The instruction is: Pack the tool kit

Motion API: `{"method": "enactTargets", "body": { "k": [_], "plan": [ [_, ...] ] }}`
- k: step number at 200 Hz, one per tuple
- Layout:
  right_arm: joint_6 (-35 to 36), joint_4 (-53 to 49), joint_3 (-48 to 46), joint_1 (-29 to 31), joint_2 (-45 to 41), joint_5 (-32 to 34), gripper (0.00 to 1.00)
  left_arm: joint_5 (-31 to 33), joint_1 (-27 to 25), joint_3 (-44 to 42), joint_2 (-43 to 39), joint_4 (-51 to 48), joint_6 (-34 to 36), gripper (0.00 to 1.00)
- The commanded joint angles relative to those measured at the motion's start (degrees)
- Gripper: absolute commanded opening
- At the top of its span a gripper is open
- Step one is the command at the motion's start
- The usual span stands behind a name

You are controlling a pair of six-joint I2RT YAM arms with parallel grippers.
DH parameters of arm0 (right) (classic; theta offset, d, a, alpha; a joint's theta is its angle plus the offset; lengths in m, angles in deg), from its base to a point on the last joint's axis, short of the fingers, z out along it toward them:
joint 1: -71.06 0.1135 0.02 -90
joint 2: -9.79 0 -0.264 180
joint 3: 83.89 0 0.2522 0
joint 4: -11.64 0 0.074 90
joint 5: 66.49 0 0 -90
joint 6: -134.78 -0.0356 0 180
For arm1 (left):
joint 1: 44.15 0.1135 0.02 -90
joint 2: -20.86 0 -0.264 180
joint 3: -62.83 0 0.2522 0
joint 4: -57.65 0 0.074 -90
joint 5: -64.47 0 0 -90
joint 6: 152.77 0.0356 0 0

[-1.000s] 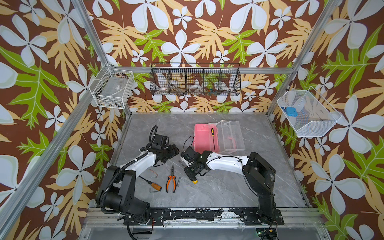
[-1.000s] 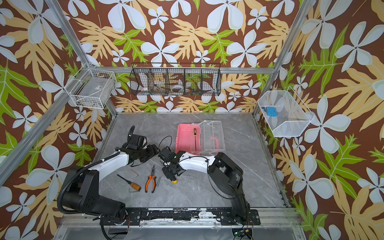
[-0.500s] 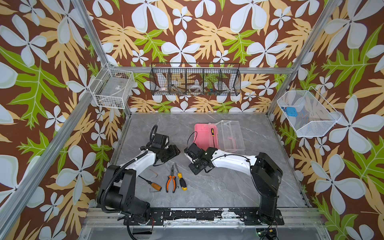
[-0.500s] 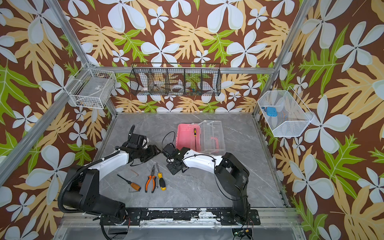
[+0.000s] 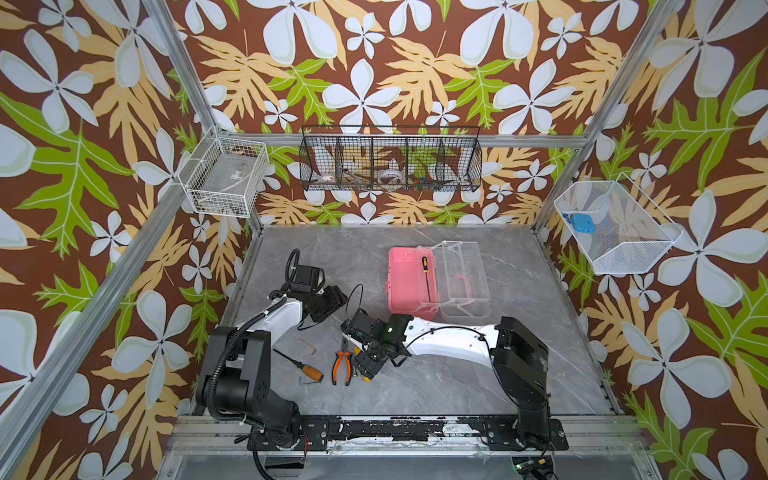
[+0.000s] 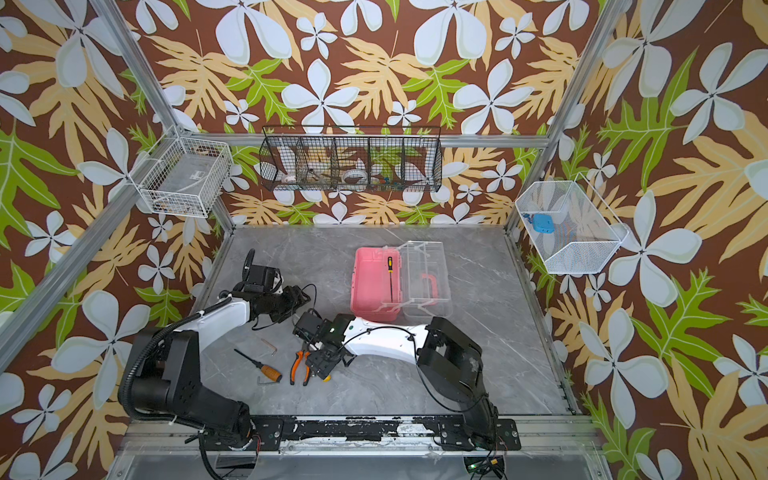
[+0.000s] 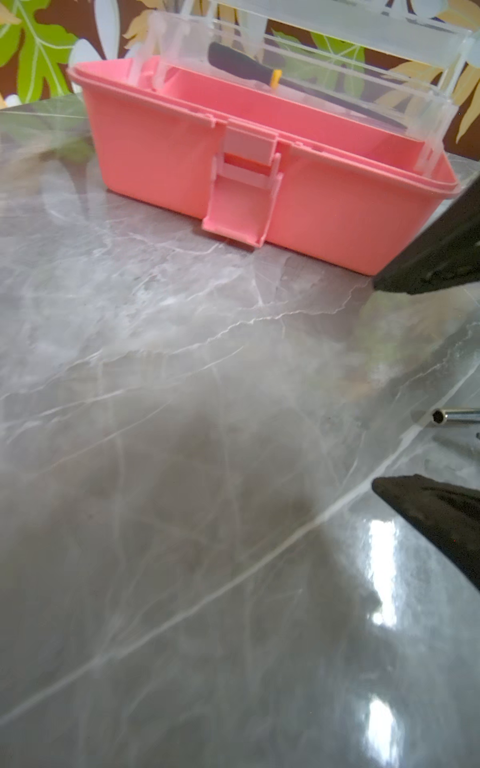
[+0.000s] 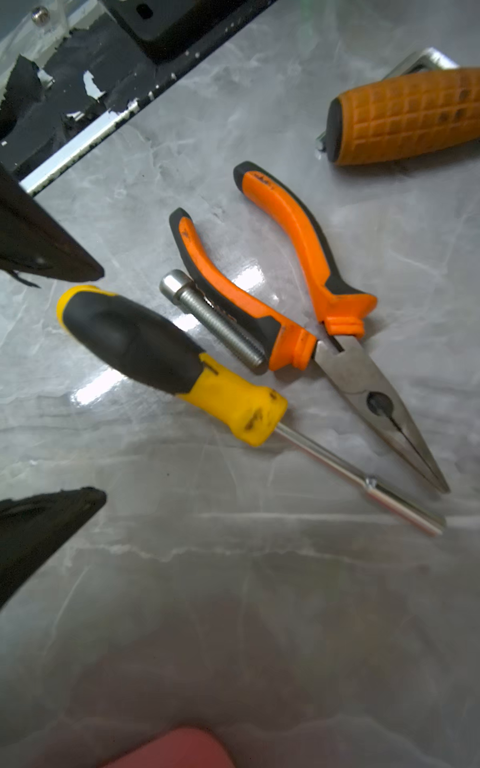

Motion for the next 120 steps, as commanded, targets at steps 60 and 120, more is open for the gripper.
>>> {"method": "enactTargets", "body": {
  "k": [60, 120],
  "plan": [
    [0.14, -2.13, 1.66, 1.67, 6.06, 2.56, 0.61, -1.18, 4.48, 0.78, 0.77, 0.92, 0.56, 0.71],
    [-0.38, -1.98, 0.86, -0.22, 7.65, 8.51, 0.50, -2.00, 4.42, 0.68, 1.77, 1.72, 0.07, 0.71]
  ]
}}
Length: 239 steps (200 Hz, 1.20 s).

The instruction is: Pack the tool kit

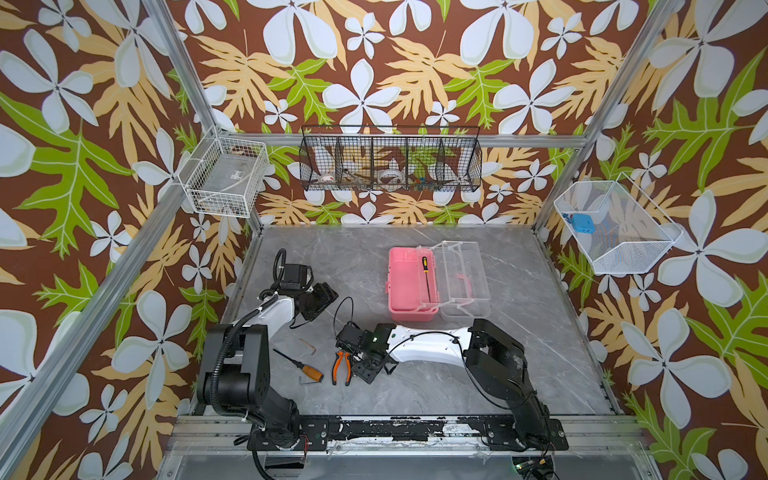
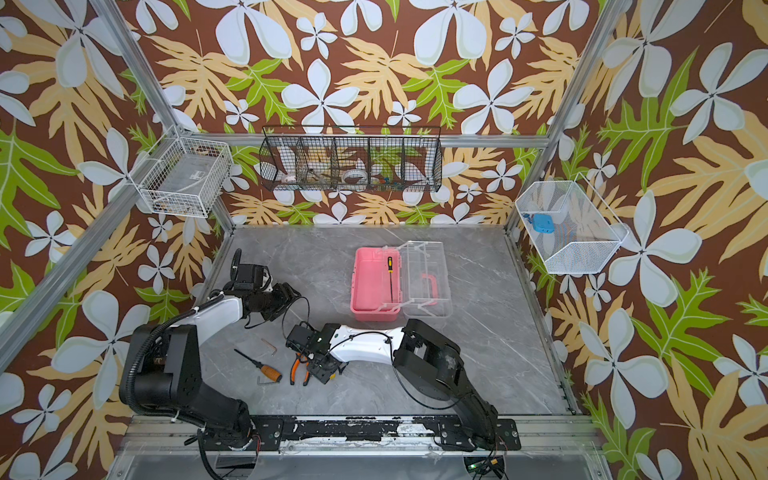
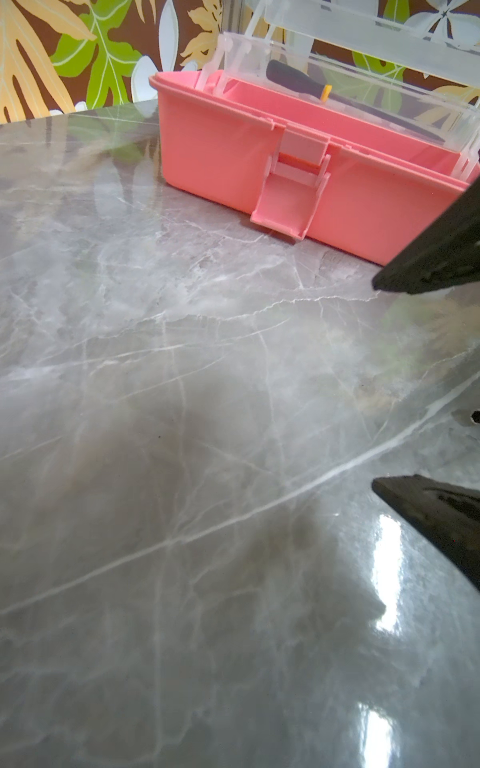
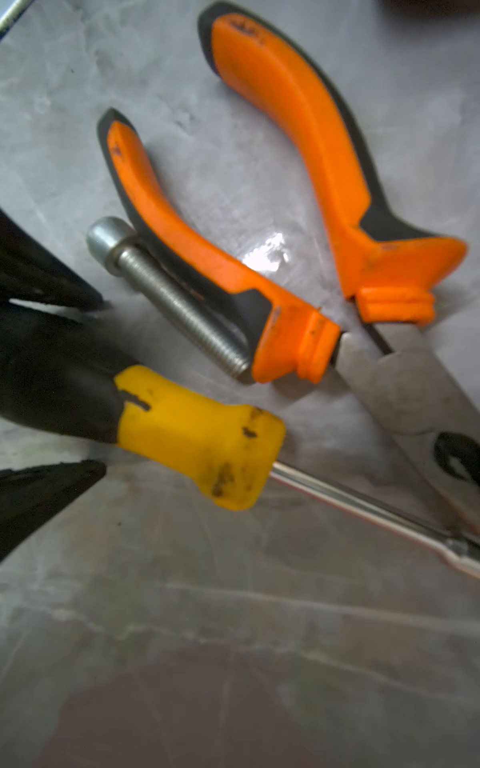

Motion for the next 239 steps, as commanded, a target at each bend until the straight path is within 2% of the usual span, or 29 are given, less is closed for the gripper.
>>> {"method": "enactTargets", "body": {
  "k": [1, 33, 88, 111, 154, 187, 202, 217, 239],
  "plan": [
    [-0.10, -1.84, -1.23, -1.46, 0.39, 4.53, 0.50, -0.69, 0.14, 0.22, 0.42, 1.13, 0.09, 0.71],
    [1.40, -1.36, -1.50, -4.03, -0.29, 4.66, 0.29, -1.56, 0.16, 0.40, 0.65, 1.03, 0.25, 0.71],
    [5.37, -0.65, -2.12, -7.16, -1.98, 4.49, 0.09, -3.91, 0.16, -1.15, -0.18, -0.18, 1.47, 0.71],
    [6.71, -0.80, -1.83, -8.53, -3.36, 4.03, 0.03, -5.66, 0.16, -2.00, -1.00, -1.11, 2.58, 0.71],
    [10.64, -0.67, -1.17, -9.20, -6.49, 4.89, 0.00, -9.75, 0.16, -2.13, -2.61, -2.01, 4.64, 0.72],
    [9.90, -1.15, -1.64, -9.44, -6.11, 4.17, 0.00, -11.45, 0.16, -3.91, -3.18, -1.98, 4.00, 0.72],
    [8.99, -0.94, -2.18, -9.46, -6.93, 3.55, 0.00, -12.89, 0.07, -4.81, -3.63, -1.85, 3.80, 0.69],
    [8.44, -1.10, -2.36, -9.47, -8.11, 2.90, 0.03, -13.49, -0.06, -4.77, -4.31, -3.43, 4.30, 0.54],
    [7.92, -0.29, -3.82, -9.43, -11.05, 1.78, 0.10, -10.19, -1.67, -2.35, -4.63, -9.28, 6.99, 0.53]
  ]
}}
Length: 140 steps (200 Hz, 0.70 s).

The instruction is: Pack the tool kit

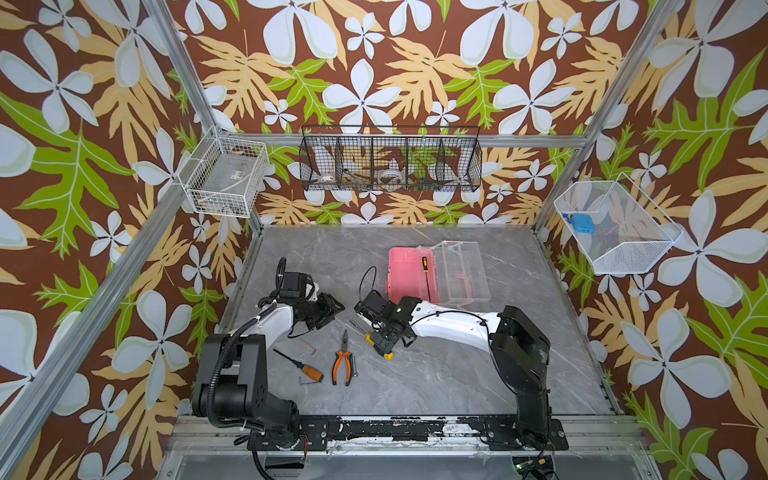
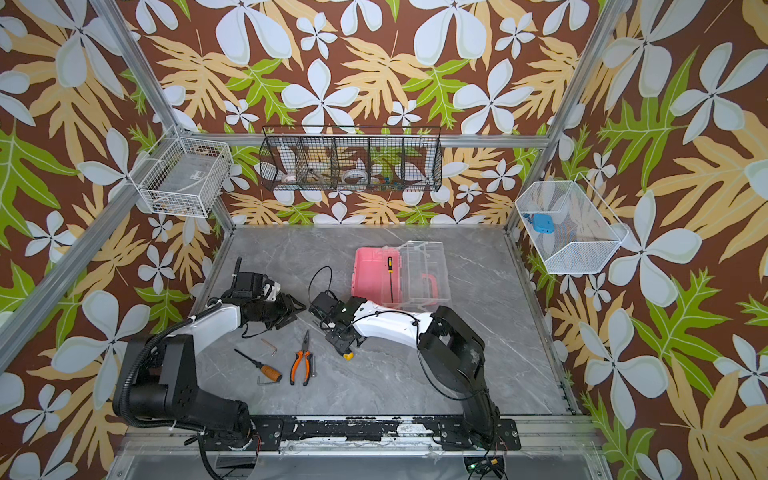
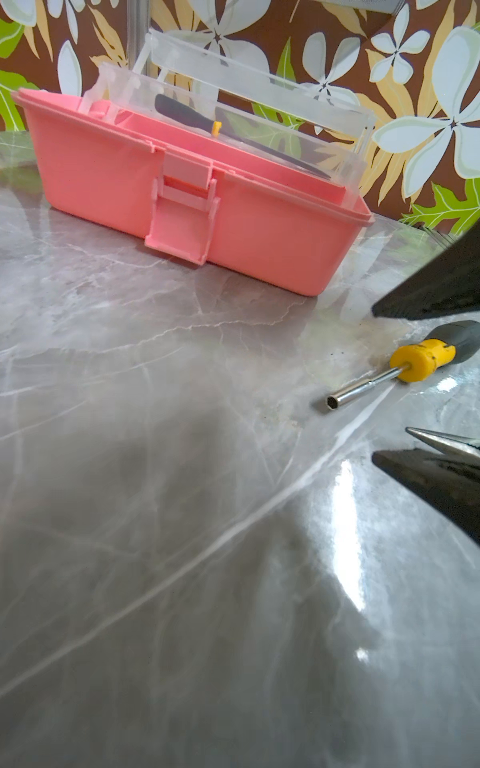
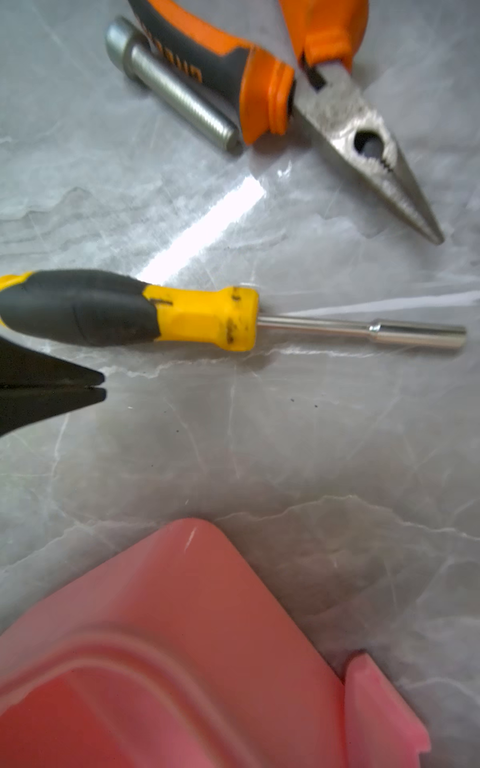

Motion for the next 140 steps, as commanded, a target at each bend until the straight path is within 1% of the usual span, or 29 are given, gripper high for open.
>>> {"method": "enactTargets", "body": {
  "k": [1, 18, 30, 42, 58, 71, 87, 115, 140],
  "plan": [
    [-1.05, 0.06, -1.14, 0.08, -2.46, -1.52, 0.11, 1.90, -1.37, 2.10, -0.46, -5.89, 3.15, 0.53],
    [-1.32, 0.96, -2.45, 0.08, -4.56, -3.77, 0.17, 6.13, -3.59, 4.46, 0.18, -8.93, 4.40, 0.56],
    [-1.72, 2.03, -3.90, 0.08, -6.19, -4.95, 0.20, 8.38, -5.19, 5.90, 0.92, -9.95, 4.17, 0.57],
    [-2.41, 2.77, -5.62, 0.03, -7.78, -4.80, 0.21, 9.54, -6.79, 7.40, 2.28, -11.06, 3.84, 0.56],
    [-3.20, 3.52, -7.55, -0.01, -9.65, -3.63, 0.21, 11.94, -9.27, 9.81, 4.31, -14.14, 4.10, 0.52],
    [-3.65, 3.99, -8.55, -0.20, -11.03, -2.80, 0.21, 15.04, -11.40, 11.33, 5.47, -16.85, 4.74, 0.52],
    [-4.04, 4.61, -9.39, -0.36, -12.34, -1.61, 0.21, 16.83, -12.90, 12.73, 6.98, -18.33, 4.88, 0.52],
    [-5.18, 5.99, -11.01, -0.38, -14.92, -0.31, 0.21, 19.32, -14.90, 15.24, 10.31, -18.13, 3.65, 0.42],
    [-5.90, 6.85, -12.75, -0.43, -17.11, 0.09, 0.22, 21.77, -17.10, 17.80, 13.12, -19.26, 3.23, 0.36]
  ]
}}
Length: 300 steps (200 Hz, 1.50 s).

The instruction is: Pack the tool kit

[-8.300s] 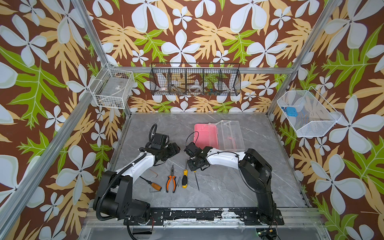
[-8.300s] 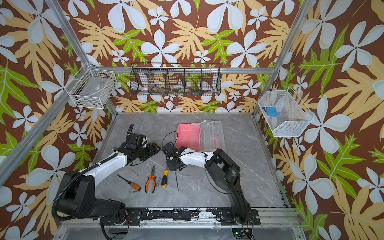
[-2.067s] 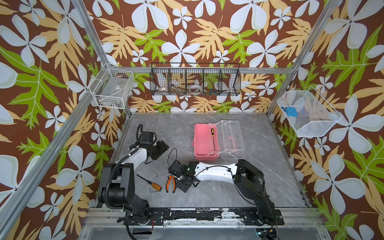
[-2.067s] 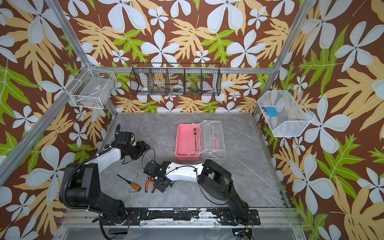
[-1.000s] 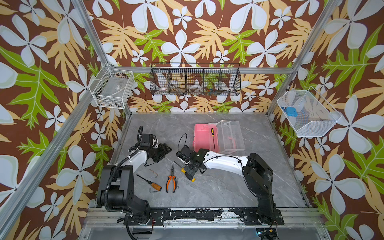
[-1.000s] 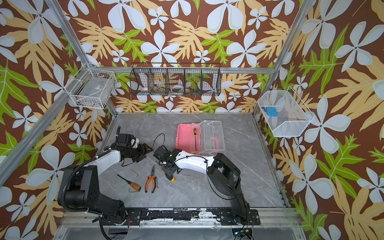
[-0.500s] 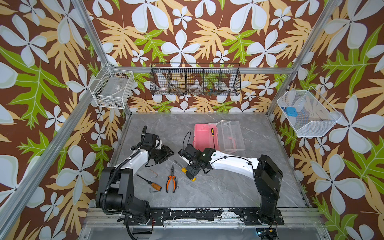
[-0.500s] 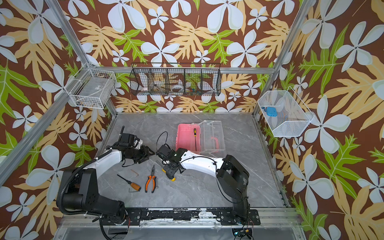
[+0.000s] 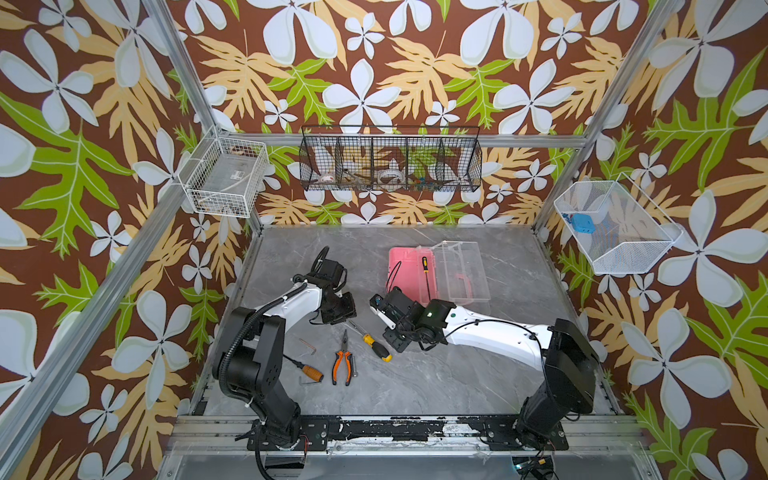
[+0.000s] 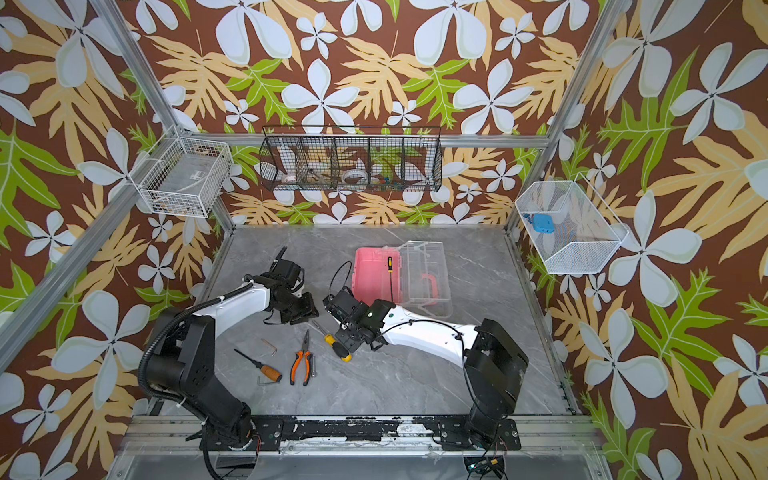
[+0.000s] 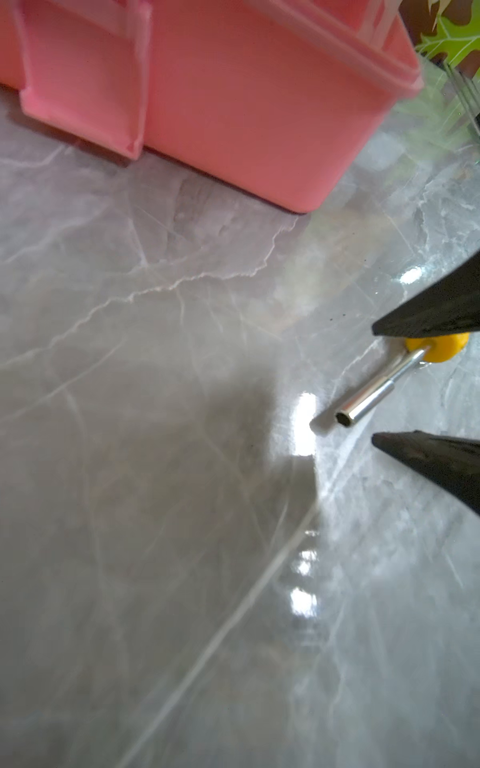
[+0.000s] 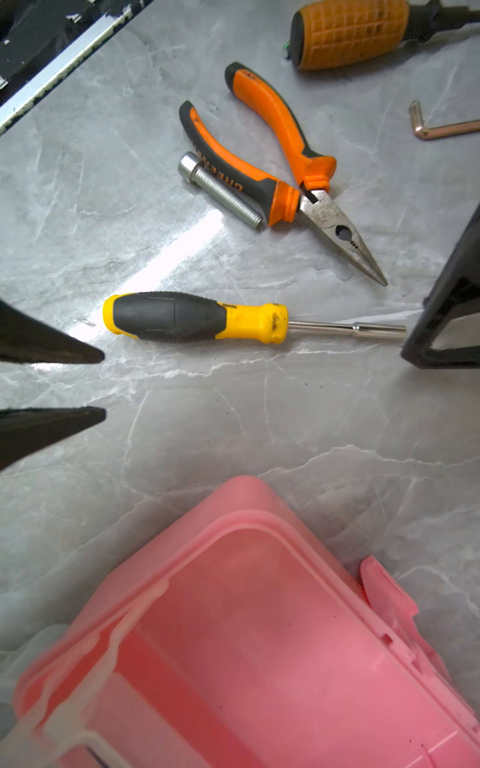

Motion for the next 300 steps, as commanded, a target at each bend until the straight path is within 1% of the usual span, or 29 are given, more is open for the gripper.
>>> {"method": "enactTargets", "body": {
  "k": [1, 29, 60, 72, 86, 98, 107, 131, 174, 202, 249, 300],
  "plan": [
    [-1.44, 1.57, -1.23, 0.06, -1.66, 1.77, 0.22, 4.59, -1.70, 2.07, 1.88, -2.57, -0.35, 0.35],
    [-1.59, 2.20, -2.86, 0.05, -3.24, 2.63, 0.22, 7.79, -3.41, 3.38, 3.52, -4.25, -0.48, 0.35],
    [-1.96, 3.33, -4.38, 0.06, -4.82, 3.09, 0.23, 8.83, -3.99, 2.87, 4.67, -5.76, -1.00, 0.36],
    [-1.67, 4.87, -5.49, 0.09, -5.85, 2.19, 0.24, 9.05, -4.27, 2.36, 4.52, -5.65, -1.62, 0.37],
    [-0.83, 8.26, -7.51, -0.14, -8.03, -0.87, 0.25, 9.19, -4.82, 1.96, 4.38, -5.33, -2.26, 0.39],
    [0.30, 12.75, -10.16, -0.91, -10.95, -6.79, 0.26, 9.67, -5.28, 1.74, 4.71, -4.91, -2.67, 0.40],
    [0.56, 15.64, -12.03, -1.47, -13.20, -10.00, 0.29, 9.84, -5.44, 1.63, 5.10, -4.42, -3.00, 0.41],
    [1.59, 18.57, -14.13, -2.60, -17.18, -12.81, 0.35, 9.42, -5.70, 1.24, 6.52, -2.66, -4.20, 0.40],
    [0.90, 18.47, -15.52, -5.50, -19.44, -15.74, 0.39, 9.40, -6.29, 2.05, 8.18, -0.84, -5.58, 0.29],
    [-0.23, 20.43, -17.90, -6.44, -21.41, -18.70, 0.42, 9.57, -6.28, 3.65, 9.89, -0.89, -5.76, 0.18],
    [-2.75, 24.49, -21.61, -9.39, -24.49, -26.15, 0.56, 10.11, -6.27, 4.55, 11.76, -0.93, -5.87, 0.00],
    [-6.25, 27.77, -25.08, -15.76, -26.95, -34.64, 0.64, 8.78, -6.27, 5.30, 11.80, -0.60, -6.63, 0.00]
  ]
}}
